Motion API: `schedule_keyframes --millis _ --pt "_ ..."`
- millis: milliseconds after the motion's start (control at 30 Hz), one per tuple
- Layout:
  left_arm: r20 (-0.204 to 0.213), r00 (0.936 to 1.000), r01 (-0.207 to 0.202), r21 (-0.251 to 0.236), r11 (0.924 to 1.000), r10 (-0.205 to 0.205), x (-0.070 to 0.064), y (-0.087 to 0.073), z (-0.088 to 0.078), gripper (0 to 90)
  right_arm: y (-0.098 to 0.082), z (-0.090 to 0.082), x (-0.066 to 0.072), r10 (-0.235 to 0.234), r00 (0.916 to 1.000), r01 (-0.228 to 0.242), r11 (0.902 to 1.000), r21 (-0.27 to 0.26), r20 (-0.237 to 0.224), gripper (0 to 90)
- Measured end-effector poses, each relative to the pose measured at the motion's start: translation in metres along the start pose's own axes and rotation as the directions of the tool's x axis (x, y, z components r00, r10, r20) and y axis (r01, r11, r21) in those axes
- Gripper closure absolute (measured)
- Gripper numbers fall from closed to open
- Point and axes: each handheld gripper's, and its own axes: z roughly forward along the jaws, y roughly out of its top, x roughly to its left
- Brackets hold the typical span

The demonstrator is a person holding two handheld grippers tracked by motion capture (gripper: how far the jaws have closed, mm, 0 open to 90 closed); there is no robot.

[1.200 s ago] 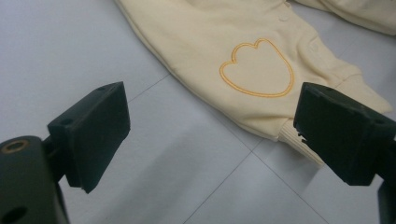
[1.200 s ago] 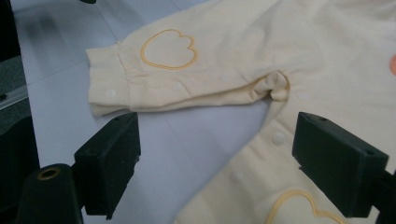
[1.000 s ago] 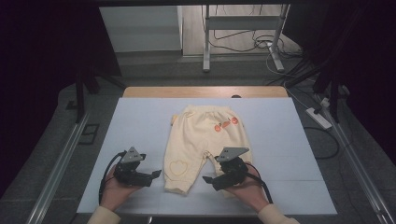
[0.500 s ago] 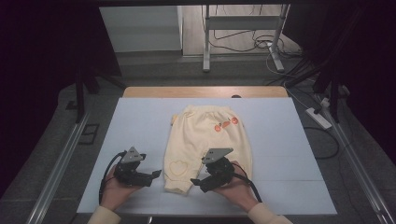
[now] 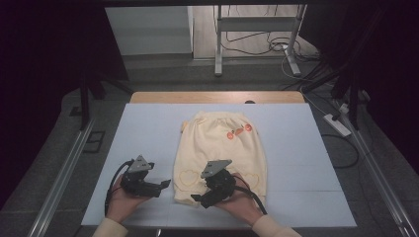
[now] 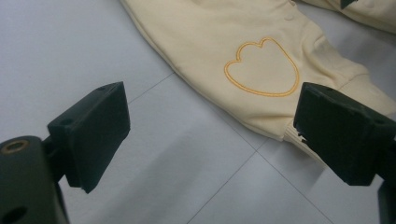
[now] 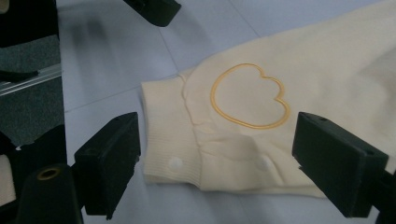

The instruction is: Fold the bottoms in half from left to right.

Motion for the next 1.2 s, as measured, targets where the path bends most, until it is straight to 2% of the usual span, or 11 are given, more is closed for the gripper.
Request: schedule_keyframes --millis 567,700,933,1067,1200 --pt "0.001 1.0000 0.000 0.005 1.0000 0.000 0.001 -0.001 0.000 10.7 0.015 0.032 0.019 -0.046 0.9973 0.048 0.9986 0.025 -0.057 16.1" --pt "0.000 1.0000 0.003 0.005 1.0000 -0.003 0.001 -0.002 0.000 10.7 0.018 0.042 0.024 -0.072 0.9949 0.075 0.9962 0.043 -0.070 16.9" --pt "-0.003 1.0000 0.001 0.006 1.0000 -0.001 0.002 -0.002 -0.001 10.7 0.017 0.052 0.028 -0.089 0.9928 0.094 0.9941 0.054 -0.080 18.2" --pt "-0.005 1.0000 0.002 0.006 1.0000 -0.002 0.002 -0.002 -0.001 10.7 0.018 0.058 0.031 -0.110 0.9910 0.116 0.9903 0.077 -0.077 19.9" --pt "-0.006 1.0000 -0.003 0.011 0.9999 0.003 0.002 -0.002 -0.001 10.7 0.015 0.064 0.030 -0.105 0.9920 0.112 0.9884 0.103 -0.070 22.5"
